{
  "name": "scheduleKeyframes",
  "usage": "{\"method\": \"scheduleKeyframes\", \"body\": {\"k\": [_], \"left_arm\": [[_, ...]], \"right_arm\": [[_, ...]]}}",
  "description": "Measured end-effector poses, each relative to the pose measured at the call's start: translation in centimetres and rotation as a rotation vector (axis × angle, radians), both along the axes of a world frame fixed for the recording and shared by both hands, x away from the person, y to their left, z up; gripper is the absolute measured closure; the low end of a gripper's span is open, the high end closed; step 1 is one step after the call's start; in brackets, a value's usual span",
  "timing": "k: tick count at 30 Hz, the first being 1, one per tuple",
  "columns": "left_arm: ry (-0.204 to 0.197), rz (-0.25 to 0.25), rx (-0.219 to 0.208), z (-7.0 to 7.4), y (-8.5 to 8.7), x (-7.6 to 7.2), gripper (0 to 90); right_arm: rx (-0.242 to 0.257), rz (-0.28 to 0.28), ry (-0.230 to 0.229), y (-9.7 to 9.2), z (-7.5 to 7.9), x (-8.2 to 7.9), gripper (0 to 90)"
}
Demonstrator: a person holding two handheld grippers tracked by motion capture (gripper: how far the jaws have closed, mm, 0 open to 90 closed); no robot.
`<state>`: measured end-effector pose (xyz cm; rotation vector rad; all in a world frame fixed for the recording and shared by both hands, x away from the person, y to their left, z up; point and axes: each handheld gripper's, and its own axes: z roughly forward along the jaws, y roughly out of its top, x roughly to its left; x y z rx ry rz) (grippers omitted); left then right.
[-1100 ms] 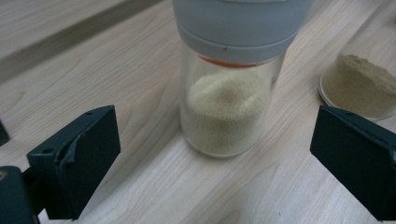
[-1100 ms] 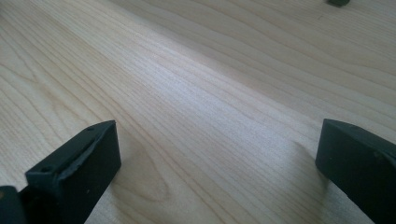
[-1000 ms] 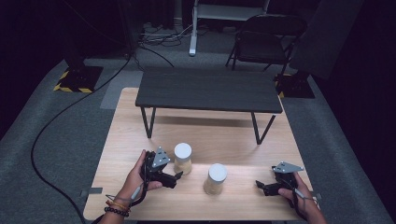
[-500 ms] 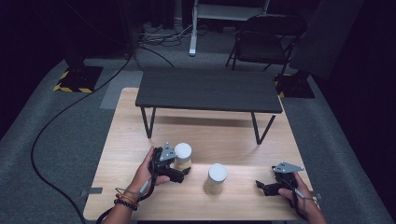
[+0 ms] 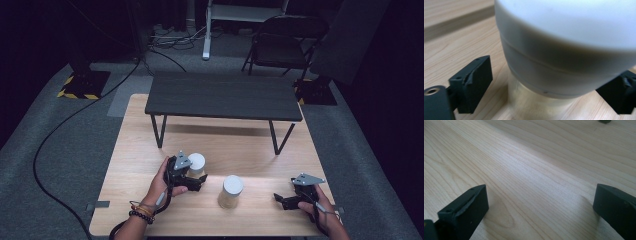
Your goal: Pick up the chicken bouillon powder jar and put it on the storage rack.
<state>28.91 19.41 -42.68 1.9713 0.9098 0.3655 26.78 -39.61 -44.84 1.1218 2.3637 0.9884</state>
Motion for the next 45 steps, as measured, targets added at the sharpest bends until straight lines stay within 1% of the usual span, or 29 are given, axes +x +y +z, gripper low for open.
{"method": "scheduleKeyframes", "body": {"k": [2, 3, 5, 6, 7, 10, 12, 13, 14, 15, 16, 17, 18, 20, 24, 33, 39, 42, 45], "left_arm": [[-0.006, -0.001, 0.003, 0.0, -0.1, -0.1, 9.0], [-0.023, 0.012, 0.003, 0.0, -0.2, -0.4, 9.7], [-0.024, 0.016, -0.003, 0.0, -0.2, -0.5, 12.2], [-0.034, 0.024, -0.01, -0.2, -0.2, -0.7, 13.0], [-0.036, 0.023, -0.012, -0.2, -0.2, -0.6, 14.7], [-0.042, 0.023, -0.006, -0.3, -0.3, -0.7, 17.5], [-0.047, 0.024, -0.01, -0.3, -0.2, -0.7, 22.2], [-0.047, 0.013, -0.011, -0.3, -0.1, -0.5, 25.9], [-0.047, 0.013, -0.011, -0.3, -0.1, -0.5, 28.2], [-0.05, -0.004, -0.008, -0.2, -0.1, -0.4, 30.5], [-0.05, -0.007, -0.006, -0.1, -0.1, -0.4, 33.1], [-0.05, -0.007, -0.006, -0.1, -0.1, -0.4, 33.5], [-0.056, -0.012, 0.008, 0.0, -0.3, -0.4, 33.8], [-0.063, -0.013, 0.017, 0.1, -0.4, -0.5, 34.1], [-0.079, -0.001, 0.02, 0.2, -0.6, -0.9, 34.8], [-0.08, 0.0, 0.032, 0.5, -0.8, -1.1, 35.1], [-0.078, -0.006, 0.024, 0.6, -0.7, -1.1, 35.0], [-0.088, -0.002, 0.023, 0.8, -0.6, -1.2, 35.0], [-0.091, 0.005, 0.002, 1.0, -0.2, -1.3, 35.1]], "right_arm": [[0.0, 0.0, 0.0, 0.0, 0.0, 0.0, 0.0], [0.0, 0.0, 0.0, 0.0, 0.0, 0.0, 0.0], [0.0, 0.0, 0.0, 0.0, 0.0, 0.0, 0.0], [0.0, 0.0, 0.0, 0.0, 0.0, 0.0, 0.0], [0.0, 0.0, 0.0, 0.0, 0.0, 0.0, 0.0], [0.0, 0.0, 0.0, 0.0, 0.0, 0.0, 0.0], [0.0, 0.0, 0.0, 0.0, 0.0, 0.0, 0.0], [0.0, 0.0, 0.0, 0.0, 0.0, 0.0, 0.0], [0.0, 0.0, 0.0, 0.0, 0.0, 0.0, 0.0], [0.0, 0.0, 0.0, 0.0, 0.0, 0.0, 0.0], [0.0, 0.0, 0.0, 0.0, 0.0, 0.0, 0.0], [0.0, 0.0, 0.0, 0.0, 0.0, 0.0, 0.0], [0.0, 0.0, 0.0, 0.0, 0.0, 0.0, 0.0], [0.0, 0.0, 0.0, 0.0, 0.0, 0.0, 0.0], [0.0, 0.0, 0.0, 0.0, 0.0, 0.0, 0.0], [0.0, 0.0, 0.0, 0.0, 0.0, 0.0, 0.0], [0.0, 0.002, 0.0, 0.0, 0.0, 0.0, 0.0], [0.0, 0.002, 0.0, 0.0, 0.0, 0.0, 0.0], [0.0, 0.002, 0.0, 0.0, 0.0, 0.0, 0.0]]}}
